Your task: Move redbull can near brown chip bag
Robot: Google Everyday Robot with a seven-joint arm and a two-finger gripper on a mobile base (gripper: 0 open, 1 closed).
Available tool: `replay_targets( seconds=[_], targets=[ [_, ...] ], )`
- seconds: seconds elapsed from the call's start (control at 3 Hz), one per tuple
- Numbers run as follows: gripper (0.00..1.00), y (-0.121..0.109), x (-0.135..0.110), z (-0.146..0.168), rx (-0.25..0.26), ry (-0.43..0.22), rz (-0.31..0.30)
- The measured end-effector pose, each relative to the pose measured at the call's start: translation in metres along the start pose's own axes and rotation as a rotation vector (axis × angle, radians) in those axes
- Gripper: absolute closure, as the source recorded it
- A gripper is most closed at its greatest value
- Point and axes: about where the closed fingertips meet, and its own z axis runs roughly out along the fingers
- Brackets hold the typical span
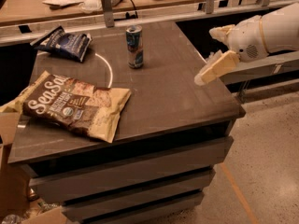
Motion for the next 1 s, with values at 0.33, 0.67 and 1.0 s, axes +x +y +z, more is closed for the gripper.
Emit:
replay_targets(
  seconds=[0.33,0.67,1.0],
  targets=[
    [0.0,-0.002,-0.001,0.001,0.008,-0.004,-0.001],
    [0.0,-0.007,-0.003,0.01,0.035,-0.033,0.004],
    [0.0,-0.02,-0.011,0.029,0.074,-0.131,0.007]
  ],
)
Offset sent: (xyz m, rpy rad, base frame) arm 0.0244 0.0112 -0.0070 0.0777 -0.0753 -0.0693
